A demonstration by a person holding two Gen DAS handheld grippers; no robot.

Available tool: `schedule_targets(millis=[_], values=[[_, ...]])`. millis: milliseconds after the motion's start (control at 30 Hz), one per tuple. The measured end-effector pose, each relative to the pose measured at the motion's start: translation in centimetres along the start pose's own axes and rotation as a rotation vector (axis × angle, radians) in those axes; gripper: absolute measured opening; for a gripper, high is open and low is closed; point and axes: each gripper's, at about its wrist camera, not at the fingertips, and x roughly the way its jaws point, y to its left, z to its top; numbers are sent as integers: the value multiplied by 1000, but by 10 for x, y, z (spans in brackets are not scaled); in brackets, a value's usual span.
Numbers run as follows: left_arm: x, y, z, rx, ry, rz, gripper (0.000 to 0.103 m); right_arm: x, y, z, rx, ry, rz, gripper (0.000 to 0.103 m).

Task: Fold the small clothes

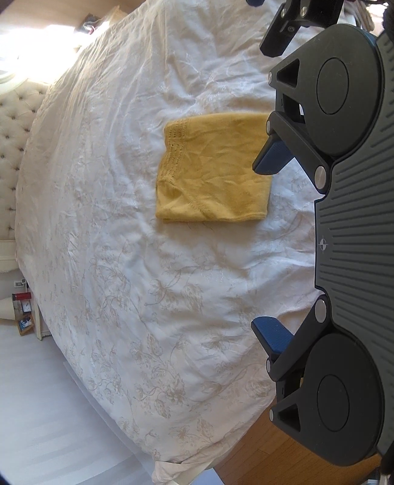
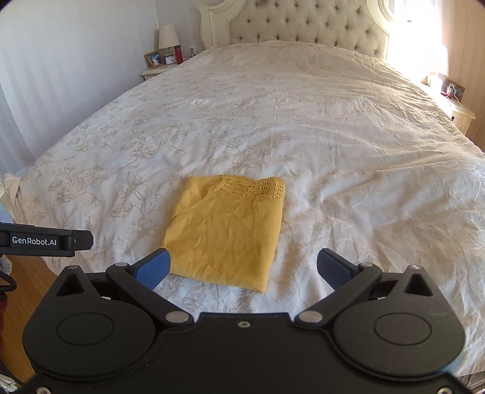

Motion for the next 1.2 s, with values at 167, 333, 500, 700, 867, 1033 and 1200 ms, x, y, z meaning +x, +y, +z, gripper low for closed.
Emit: schedule_targets(millis=[167, 333, 500, 700, 867, 1033, 1200], values=[[1, -1, -3, 8, 23, 9, 101, -5, 8, 2, -33, -38, -59, 102], [6, -1, -7, 13, 48, -8, 101, -8, 11, 5, -41, -50, -114, 102], [9, -4, -10, 31, 63, -21, 101, -4, 6, 5, 12, -13, -63, 102], [12, -5, -11, 47, 76, -32, 101, -3, 5, 2, 42, 1, -57, 102], [14, -8, -13, 52, 87, -43, 101, -3, 3, 2, 47, 7, -58, 102], [15, -12, -14, 64, 97, -53, 101, -2, 0, 0, 55, 17, -56, 102], [16, -14, -14, 71, 95, -55, 101, 0, -1, 0, 59, 22, -53, 102]])
